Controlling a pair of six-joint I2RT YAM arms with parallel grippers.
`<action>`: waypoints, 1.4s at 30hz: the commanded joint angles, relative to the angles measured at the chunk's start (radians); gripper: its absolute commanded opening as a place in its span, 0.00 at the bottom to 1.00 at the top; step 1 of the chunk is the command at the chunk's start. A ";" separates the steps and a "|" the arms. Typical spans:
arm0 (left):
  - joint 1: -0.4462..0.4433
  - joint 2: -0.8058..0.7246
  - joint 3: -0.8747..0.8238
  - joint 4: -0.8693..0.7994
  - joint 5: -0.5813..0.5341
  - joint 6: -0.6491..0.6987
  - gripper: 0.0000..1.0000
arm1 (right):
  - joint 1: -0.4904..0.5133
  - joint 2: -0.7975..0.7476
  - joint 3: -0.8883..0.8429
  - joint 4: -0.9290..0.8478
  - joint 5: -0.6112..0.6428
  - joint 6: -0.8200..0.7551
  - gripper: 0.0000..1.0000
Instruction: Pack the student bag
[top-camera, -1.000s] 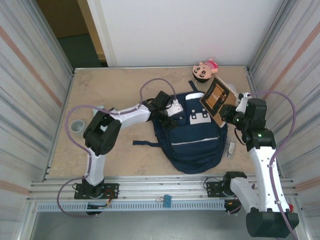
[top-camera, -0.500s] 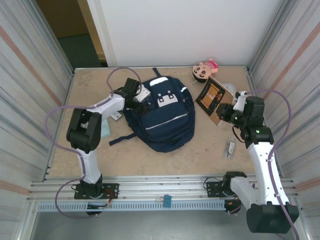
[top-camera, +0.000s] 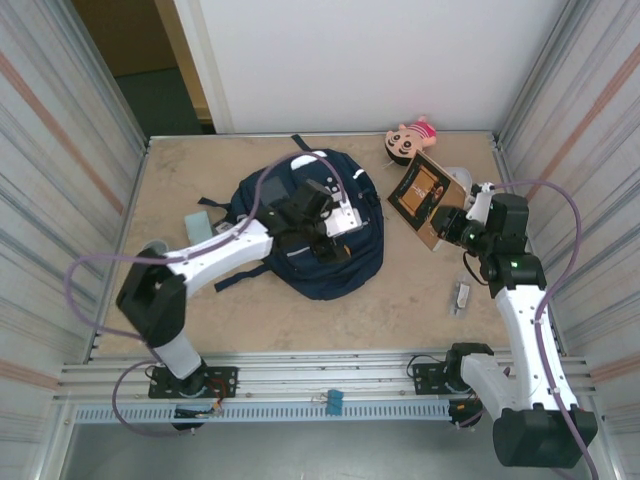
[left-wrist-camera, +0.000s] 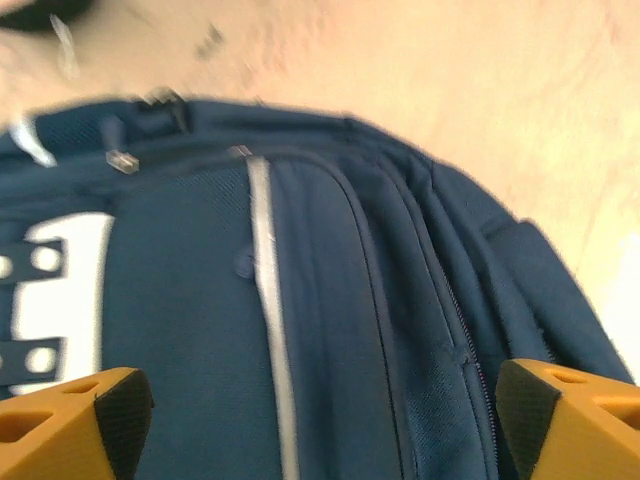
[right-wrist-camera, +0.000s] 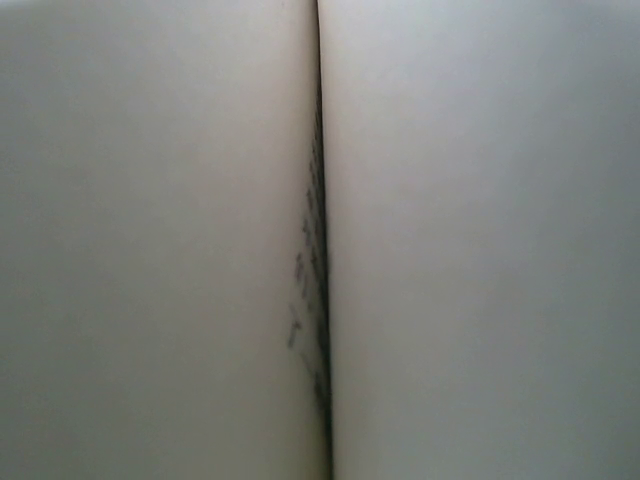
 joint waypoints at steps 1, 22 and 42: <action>0.006 0.074 0.027 -0.022 -0.021 0.011 0.91 | -0.004 -0.051 -0.007 0.063 -0.031 0.020 0.00; 0.059 -0.078 0.106 0.003 0.042 -0.158 0.00 | -0.007 -0.168 -0.123 -0.063 -0.054 0.111 0.00; 0.295 -0.053 0.360 -0.034 0.536 -0.518 0.00 | 0.494 0.030 -0.414 0.796 0.158 0.799 0.00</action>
